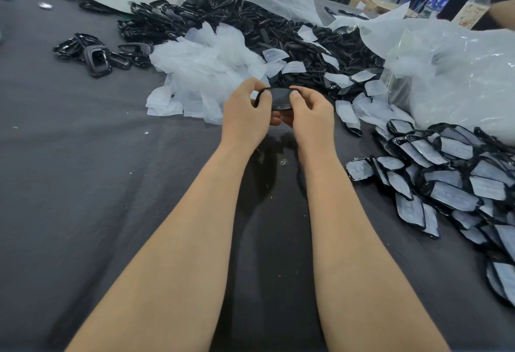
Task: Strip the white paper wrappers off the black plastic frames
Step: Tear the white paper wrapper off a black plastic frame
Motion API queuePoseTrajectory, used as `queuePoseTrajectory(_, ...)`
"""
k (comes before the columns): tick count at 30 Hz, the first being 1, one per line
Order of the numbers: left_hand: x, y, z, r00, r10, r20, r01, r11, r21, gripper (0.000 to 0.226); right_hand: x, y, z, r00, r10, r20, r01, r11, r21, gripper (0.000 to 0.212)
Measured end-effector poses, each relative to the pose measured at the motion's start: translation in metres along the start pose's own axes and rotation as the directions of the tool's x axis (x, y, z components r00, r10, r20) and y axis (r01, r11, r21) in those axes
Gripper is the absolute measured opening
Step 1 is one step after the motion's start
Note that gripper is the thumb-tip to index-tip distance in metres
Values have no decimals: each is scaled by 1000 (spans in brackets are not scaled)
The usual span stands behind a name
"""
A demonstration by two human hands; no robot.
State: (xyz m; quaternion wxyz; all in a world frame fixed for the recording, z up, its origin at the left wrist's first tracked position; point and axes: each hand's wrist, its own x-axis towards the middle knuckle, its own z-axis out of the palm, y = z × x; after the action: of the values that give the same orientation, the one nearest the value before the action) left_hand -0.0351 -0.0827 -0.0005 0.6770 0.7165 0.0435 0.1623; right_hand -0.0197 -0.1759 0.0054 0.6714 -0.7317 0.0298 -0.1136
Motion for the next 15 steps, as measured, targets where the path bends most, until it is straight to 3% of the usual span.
queuePoseTrajectory(3, -1, 0, 0, 1000, 3, 8, -3, 1000, 26, 22, 2, 2, -1, 999, 30, -32, -30, 1000, -10, 9)
queuePoseTrajectory(8, -1, 0, 1, 1000, -14, -3, 14, 1000, 21, 24, 0, -1, -1, 994, 96, -43, -89, 986, 139, 19)
queuePoseTrajectory(12, 0, -1, 2, 1000, -16, -10, 16, 999, 49, 24, -4, -2, 2, 995, 95, 15, -96, 989, 113, 5)
queuePoseTrajectory(15, -1, -1, 3, 1000, -11, 25, 9, 995, 96, 23, -6, -3, 3, 993, 114, 34, -117, 985, 126, 14)
